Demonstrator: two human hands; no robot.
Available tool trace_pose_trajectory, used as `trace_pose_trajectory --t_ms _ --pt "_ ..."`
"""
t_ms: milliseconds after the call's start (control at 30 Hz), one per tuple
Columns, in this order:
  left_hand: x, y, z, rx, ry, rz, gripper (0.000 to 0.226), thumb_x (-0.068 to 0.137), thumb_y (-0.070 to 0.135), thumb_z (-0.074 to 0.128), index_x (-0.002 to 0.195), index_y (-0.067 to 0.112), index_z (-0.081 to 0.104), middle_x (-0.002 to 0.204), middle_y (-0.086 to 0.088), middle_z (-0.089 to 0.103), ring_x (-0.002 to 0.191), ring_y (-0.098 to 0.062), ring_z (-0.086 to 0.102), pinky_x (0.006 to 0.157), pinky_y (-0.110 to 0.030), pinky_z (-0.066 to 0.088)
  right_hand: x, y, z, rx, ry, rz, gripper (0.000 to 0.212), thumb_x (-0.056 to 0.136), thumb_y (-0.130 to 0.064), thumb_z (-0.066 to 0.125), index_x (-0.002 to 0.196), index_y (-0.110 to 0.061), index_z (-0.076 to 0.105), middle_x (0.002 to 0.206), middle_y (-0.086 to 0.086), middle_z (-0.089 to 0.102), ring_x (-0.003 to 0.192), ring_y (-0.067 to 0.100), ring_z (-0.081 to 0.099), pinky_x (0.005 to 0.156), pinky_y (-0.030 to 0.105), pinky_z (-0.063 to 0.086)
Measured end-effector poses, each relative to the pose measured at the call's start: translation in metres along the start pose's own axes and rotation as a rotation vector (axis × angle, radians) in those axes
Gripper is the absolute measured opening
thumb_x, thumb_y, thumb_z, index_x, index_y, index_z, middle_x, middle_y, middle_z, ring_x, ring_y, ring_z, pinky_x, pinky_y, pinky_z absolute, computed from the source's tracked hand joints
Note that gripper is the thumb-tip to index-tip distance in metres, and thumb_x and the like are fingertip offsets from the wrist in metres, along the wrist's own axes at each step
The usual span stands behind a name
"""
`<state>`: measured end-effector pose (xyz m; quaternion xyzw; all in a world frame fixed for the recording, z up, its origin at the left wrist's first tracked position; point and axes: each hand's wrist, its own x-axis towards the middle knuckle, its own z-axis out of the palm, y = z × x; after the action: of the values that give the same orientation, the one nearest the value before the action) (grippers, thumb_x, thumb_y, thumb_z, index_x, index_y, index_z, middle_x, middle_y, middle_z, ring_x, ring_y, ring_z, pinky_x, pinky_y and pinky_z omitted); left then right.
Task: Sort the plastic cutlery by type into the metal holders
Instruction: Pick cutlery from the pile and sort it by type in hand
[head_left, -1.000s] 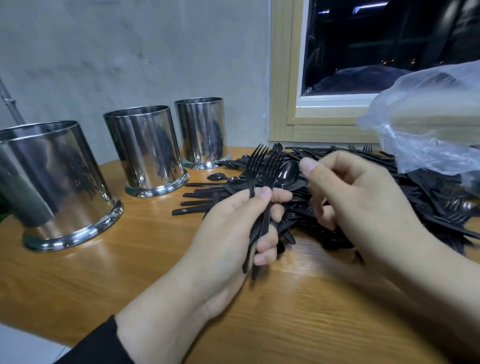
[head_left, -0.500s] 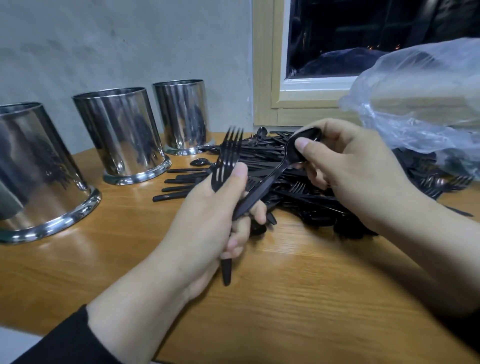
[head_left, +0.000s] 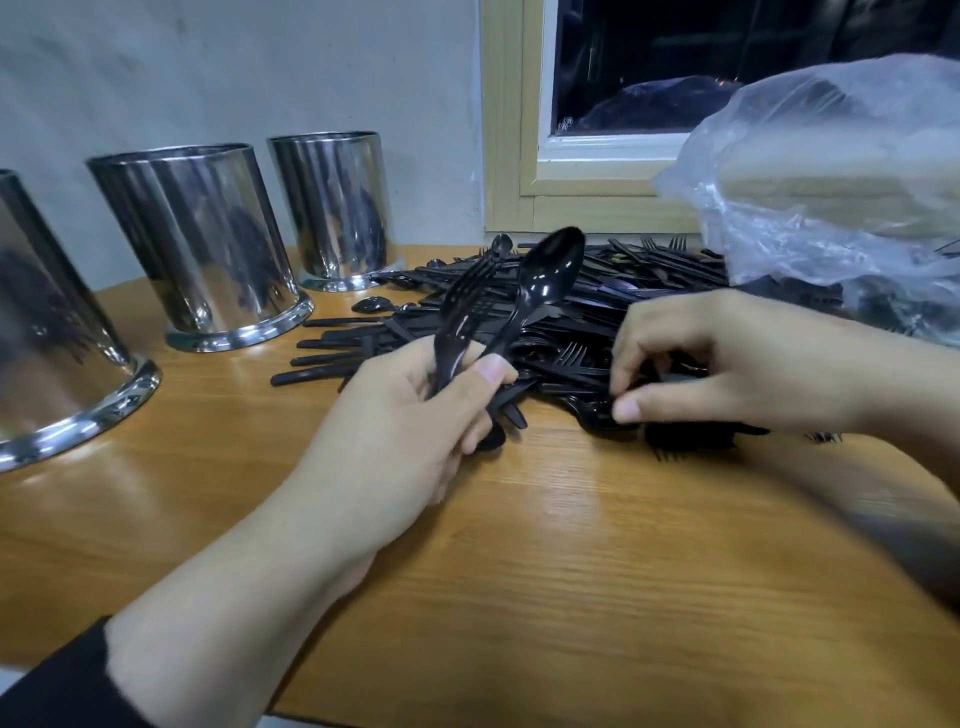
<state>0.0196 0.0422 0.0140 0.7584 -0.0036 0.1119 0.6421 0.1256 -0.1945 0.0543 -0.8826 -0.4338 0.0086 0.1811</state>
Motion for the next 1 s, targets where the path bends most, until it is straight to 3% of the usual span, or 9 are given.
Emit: trace_pose_trajectory --t_ms 133,267,400,533,633,700,800,900,1000 --pt "0.001 0.0 0.003 -0.001 0.027 -0.01 0.021 0.098 0.037 0.057 0.093 0.027 0.075 0.063 -0.005 0.039 0.045 -0.013 0.027 0.042 -0.022 0.021 -0.005 0.01 0.004 -0.097 -0.146 0.028 0.032 0.077 -0.065 0.066 0.103 -0.047 0.066 0.115 -0.026 0.053 0.111 0.001 0.055 0.095 0.034 0.047" --pt "0.007 -0.005 0.006 -0.011 0.086 0.012 0.032 0.101 0.016 0.057 0.105 -0.015 0.063 0.055 0.003 0.041 0.036 -0.002 0.035 0.04 -0.011 0.028 -0.002 0.011 0.011 -0.173 -0.076 0.0 0.018 0.083 -0.055 0.065 0.098 -0.044 0.066 0.108 -0.025 0.049 0.106 -0.001 0.052 0.09 0.032 0.047" --pt "0.009 -0.007 0.007 -0.011 0.121 0.065 0.034 0.1 0.011 0.057 0.1 -0.023 0.057 0.054 0.001 0.04 0.035 -0.001 0.035 0.039 -0.01 0.029 -0.002 0.008 0.013 -0.141 0.026 -0.072 0.01 0.085 -0.049 0.065 0.087 -0.04 0.069 0.105 -0.02 0.052 0.106 0.005 0.053 0.088 0.033 0.047" --pt "0.01 -0.008 0.003 -0.007 0.135 0.046 0.025 0.102 0.017 0.055 0.099 -0.003 0.069 0.055 0.002 0.042 0.038 -0.003 0.033 0.039 -0.014 0.028 -0.004 0.005 0.007 -0.075 0.112 -0.096 0.004 0.086 -0.036 0.066 0.084 -0.034 0.069 0.102 -0.016 0.059 0.106 0.007 0.056 0.09 0.027 0.043" --pt "0.006 -0.009 0.0 0.014 0.113 0.064 0.024 0.103 0.028 0.054 0.092 0.026 0.075 0.057 0.005 0.044 0.041 -0.007 0.032 0.04 -0.019 0.026 -0.006 0.002 0.006 0.129 0.167 -0.047 0.003 0.086 -0.031 0.068 0.083 -0.03 0.068 0.093 -0.004 0.069 0.083 0.017 0.063 0.078 0.041 0.051" --pt "0.006 -0.01 -0.001 0.048 0.117 0.103 0.024 0.103 0.028 0.054 0.091 0.026 0.074 0.059 0.005 0.047 0.042 -0.005 0.035 0.042 -0.014 0.03 -0.006 -0.001 0.005 0.303 0.262 -0.025 0.009 0.086 -0.034 0.072 0.084 -0.025 0.069 0.082 0.002 0.071 0.069 0.022 0.061 0.065 0.035 0.051" --pt "0.006 -0.01 0.0 0.114 0.131 0.172 0.024 0.103 0.032 0.056 0.088 0.024 0.073 0.062 0.003 0.056 0.048 -0.008 0.045 0.051 -0.019 0.04 -0.005 -0.004 0.004 0.512 0.427 -0.015 0.01 0.086 -0.029 0.07 0.086 -0.018 0.072 0.071 0.007 0.068 0.063 0.01 0.059 0.062 0.015 0.046" --pt "0.007 -0.011 -0.004 0.116 0.176 0.182 0.021 0.094 0.039 0.058 0.086 0.03 0.075 0.07 0.001 0.069 0.062 -0.019 0.065 0.071 -0.042 0.054 0.0 -0.007 0.006 0.75 0.51 0.036 0.005 0.082 -0.022 0.074 0.085 -0.018 0.075 0.067 0.01 0.064 0.06 0.016 0.06 0.06 0.019 0.05" --pt "0.027 -0.041 -0.015 0.18 0.086 0.03 0.025 0.102 0.024 0.054 0.082 0.021 0.07 0.063 0.003 0.073 0.087 -0.03 0.072 0.069 -0.032 0.057 0.003 -0.014 0.01 1.013 0.482 0.087 0.012 0.076 -0.019 0.074 0.085 -0.012 0.075 0.071 0.011 0.066 0.06 0.02 0.058 0.058 0.024 0.05"
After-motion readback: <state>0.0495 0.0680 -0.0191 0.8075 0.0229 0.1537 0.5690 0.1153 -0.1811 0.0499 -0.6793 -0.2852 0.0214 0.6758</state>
